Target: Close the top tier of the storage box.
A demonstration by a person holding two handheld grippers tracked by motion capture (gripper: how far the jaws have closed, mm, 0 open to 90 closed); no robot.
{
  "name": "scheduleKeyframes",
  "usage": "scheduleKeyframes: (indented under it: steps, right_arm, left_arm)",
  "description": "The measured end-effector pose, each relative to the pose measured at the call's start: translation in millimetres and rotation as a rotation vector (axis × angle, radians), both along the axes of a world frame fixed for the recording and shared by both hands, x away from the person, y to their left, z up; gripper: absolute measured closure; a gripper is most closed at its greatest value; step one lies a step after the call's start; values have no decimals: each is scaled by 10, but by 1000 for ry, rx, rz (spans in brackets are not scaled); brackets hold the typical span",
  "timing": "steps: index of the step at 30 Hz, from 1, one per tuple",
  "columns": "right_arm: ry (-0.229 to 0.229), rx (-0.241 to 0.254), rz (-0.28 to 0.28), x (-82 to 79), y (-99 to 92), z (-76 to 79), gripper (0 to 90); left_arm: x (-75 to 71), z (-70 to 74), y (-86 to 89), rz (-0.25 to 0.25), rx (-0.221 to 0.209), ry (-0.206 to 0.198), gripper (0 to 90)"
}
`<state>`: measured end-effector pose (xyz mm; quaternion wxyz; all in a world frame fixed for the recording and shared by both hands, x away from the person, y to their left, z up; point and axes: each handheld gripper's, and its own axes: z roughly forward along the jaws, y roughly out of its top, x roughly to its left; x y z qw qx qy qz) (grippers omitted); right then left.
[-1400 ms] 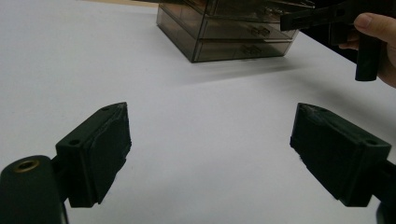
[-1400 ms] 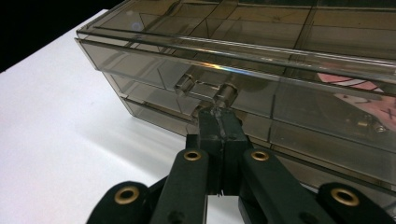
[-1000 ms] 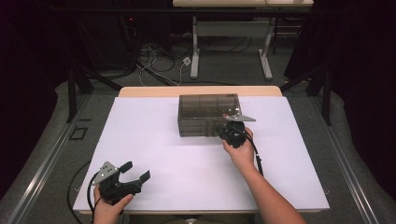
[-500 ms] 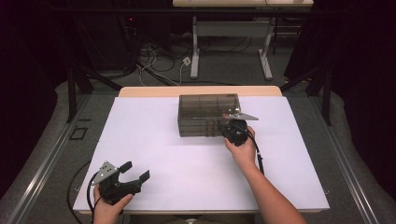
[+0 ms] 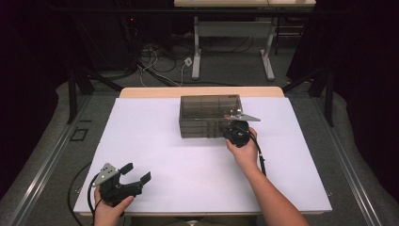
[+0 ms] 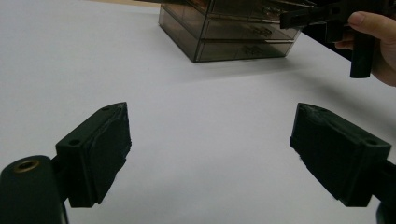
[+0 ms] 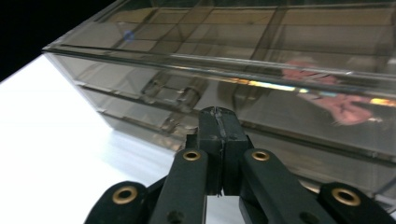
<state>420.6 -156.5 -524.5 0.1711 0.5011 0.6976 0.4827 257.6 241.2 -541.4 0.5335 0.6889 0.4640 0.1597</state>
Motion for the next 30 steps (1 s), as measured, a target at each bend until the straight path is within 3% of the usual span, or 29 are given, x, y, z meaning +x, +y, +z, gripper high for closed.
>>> scheduleKeyframes:
  steps: [5,18,27,30]
  right_arm:
    - [-10,-36,34,-62,34,38,851]
    - [-10,-1,97,-177,94,161,672]
    - [-51,-67,147,-275,173,276,482]
    - [-86,-87,160,-312,205,313,433]
  left_arm:
    - [3,0,0,-1,1,0,121]
    - [9,9,-10,-3,7,-4,121]
    - [38,34,-39,-12,14,-11,121]
    - [42,52,-51,-18,21,-16,121]
